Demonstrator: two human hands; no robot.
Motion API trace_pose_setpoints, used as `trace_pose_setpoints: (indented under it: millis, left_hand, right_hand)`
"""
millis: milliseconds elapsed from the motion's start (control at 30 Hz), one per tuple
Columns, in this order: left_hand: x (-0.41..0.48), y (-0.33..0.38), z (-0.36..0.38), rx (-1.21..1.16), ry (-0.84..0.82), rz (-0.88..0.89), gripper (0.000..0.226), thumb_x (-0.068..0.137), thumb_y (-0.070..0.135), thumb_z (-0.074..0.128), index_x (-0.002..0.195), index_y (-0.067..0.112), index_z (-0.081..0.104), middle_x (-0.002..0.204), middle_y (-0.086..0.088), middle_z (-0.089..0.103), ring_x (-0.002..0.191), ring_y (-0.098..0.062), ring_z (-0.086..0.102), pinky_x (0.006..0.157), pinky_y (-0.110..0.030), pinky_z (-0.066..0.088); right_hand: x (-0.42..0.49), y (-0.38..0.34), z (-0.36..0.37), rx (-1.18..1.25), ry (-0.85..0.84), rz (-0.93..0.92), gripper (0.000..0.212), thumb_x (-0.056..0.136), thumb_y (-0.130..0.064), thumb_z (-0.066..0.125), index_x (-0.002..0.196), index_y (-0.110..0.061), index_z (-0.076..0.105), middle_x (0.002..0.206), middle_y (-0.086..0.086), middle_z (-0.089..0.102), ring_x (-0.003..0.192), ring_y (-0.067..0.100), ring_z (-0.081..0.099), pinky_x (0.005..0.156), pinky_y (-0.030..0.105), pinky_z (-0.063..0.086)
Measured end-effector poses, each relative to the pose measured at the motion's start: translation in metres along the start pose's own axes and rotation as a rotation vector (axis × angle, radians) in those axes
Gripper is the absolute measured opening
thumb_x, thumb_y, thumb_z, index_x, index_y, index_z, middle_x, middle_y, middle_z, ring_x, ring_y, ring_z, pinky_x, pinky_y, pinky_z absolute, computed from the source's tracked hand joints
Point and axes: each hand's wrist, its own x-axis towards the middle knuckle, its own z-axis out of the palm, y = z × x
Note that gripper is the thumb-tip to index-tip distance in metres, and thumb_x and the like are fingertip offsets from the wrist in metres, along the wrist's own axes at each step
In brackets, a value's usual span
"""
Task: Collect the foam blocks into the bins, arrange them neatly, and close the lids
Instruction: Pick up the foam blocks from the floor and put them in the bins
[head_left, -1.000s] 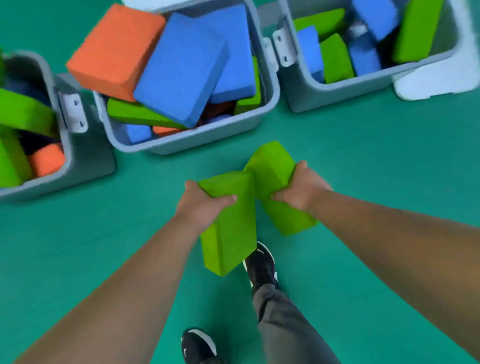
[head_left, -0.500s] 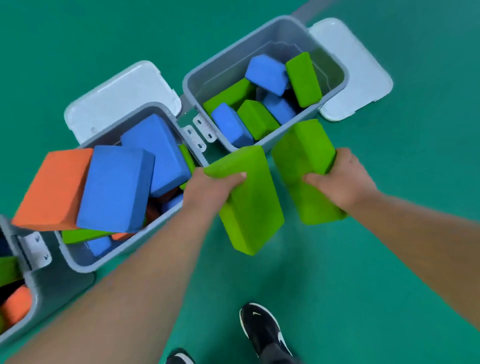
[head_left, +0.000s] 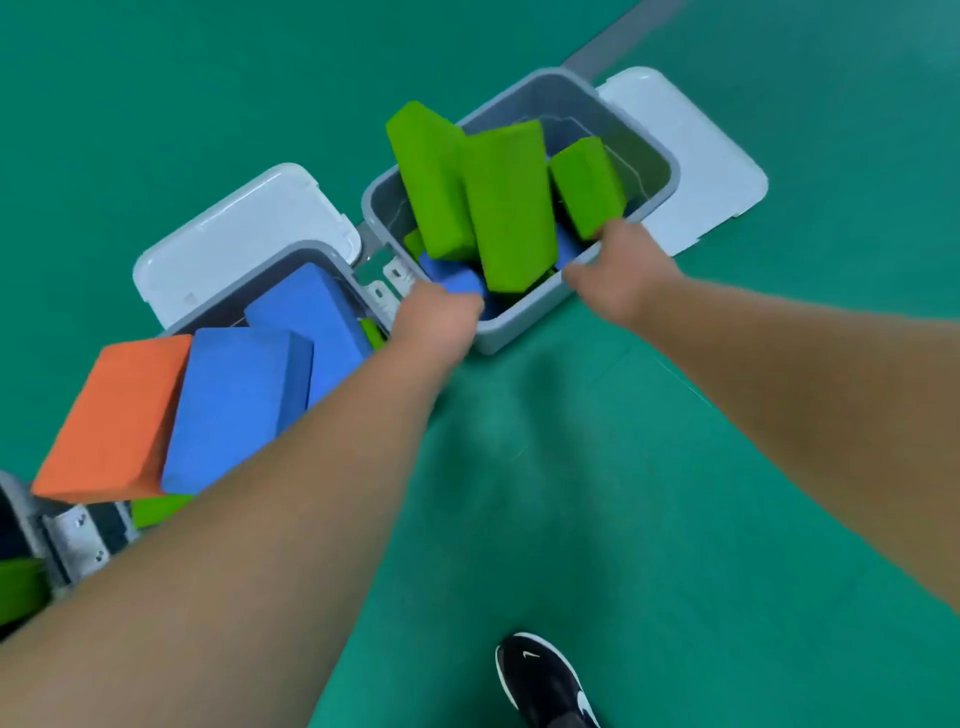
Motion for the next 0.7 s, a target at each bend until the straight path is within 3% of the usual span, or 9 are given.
trace_pose_setpoints:
  millis: [100, 167, 267, 433, 500, 700]
  left_hand:
    - [-0.015, -0.072, 0.016, 0.002, -0.108, -0.105, 0.032, 0.062, 0.032, 0.055, 0.089, 0.014, 0.057, 0.103, -0.016, 0.069, 0.098, -0.033, 0.075, 0.077, -0.052, 0.062]
    - [-0.033, -0.109, 0.019, -0.010, -0.141, -0.158, 0.034, 0.067, 0.034, 0.056, 0.099, 0.024, 0.058, 0.110, -0.008, 0.068, 0.099, -0.030, 0.075, 0.088, -0.053, 0.062]
    - [-0.051, -0.143, 0.011, 0.012, -0.181, -0.175, 0.026, 0.082, 0.033, 0.058, 0.108, 0.025, 0.060, 0.102, 0.004, 0.066, 0.096, -0.025, 0.075, 0.090, -0.049, 0.061]
    - [-0.059, -0.177, -0.027, -0.028, -0.105, -0.154, 0.003, 0.089, 0.024, 0.059, 0.091, 0.024, 0.062, 0.092, 0.002, 0.074, 0.094, -0.030, 0.077, 0.088, -0.055, 0.062]
    - [-0.066, -0.190, -0.046, -0.055, -0.079, -0.143, 0.007, 0.088, 0.023, 0.058, 0.081, 0.022, 0.060, 0.090, -0.001, 0.077, 0.096, -0.033, 0.076, 0.088, -0.057, 0.061]
    - [-0.103, -0.265, -0.103, -0.198, -0.029, -0.215, 0.009, 0.092, 0.024, 0.058, 0.095, 0.022, 0.067, 0.098, 0.000, 0.079, 0.079, -0.014, 0.078, 0.090, -0.050, 0.062]
  right_hand:
    - [-0.034, 0.021, 0.045, -0.159, -0.163, -0.004, 0.049, 0.096, -0.035, 0.061, 0.138, -0.009, 0.056, 0.140, 0.014, 0.048, 0.113, 0.033, 0.059, 0.089, 0.033, 0.046]
    - [-0.053, 0.032, 0.070, -0.203, -0.241, 0.011, 0.047, 0.097, -0.033, 0.058, 0.140, -0.013, 0.057, 0.142, 0.011, 0.045, 0.116, 0.031, 0.058, 0.087, 0.032, 0.042]
    - [-0.072, 0.030, 0.100, -0.219, -0.282, 0.002, 0.046, 0.097, -0.033, 0.057, 0.139, -0.013, 0.059, 0.142, 0.011, 0.046, 0.118, 0.032, 0.058, 0.090, 0.032, 0.044]
    - [-0.090, -0.005, 0.142, -0.273, -0.316, -0.088, 0.048, 0.097, -0.035, 0.057, 0.139, -0.013, 0.057, 0.141, 0.011, 0.048, 0.118, 0.032, 0.058, 0.091, 0.033, 0.044]
    - [-0.098, -0.024, 0.159, -0.287, -0.331, -0.146, 0.047, 0.097, -0.035, 0.059, 0.138, -0.013, 0.057, 0.140, 0.011, 0.049, 0.117, 0.031, 0.058, 0.091, 0.033, 0.044]
    - [-0.151, -0.080, 0.220, -0.362, -0.426, -0.367, 0.030, 0.095, -0.033, 0.060, 0.120, -0.016, 0.064, 0.126, 0.007, 0.057, 0.105, 0.027, 0.059, 0.090, 0.033, 0.048]
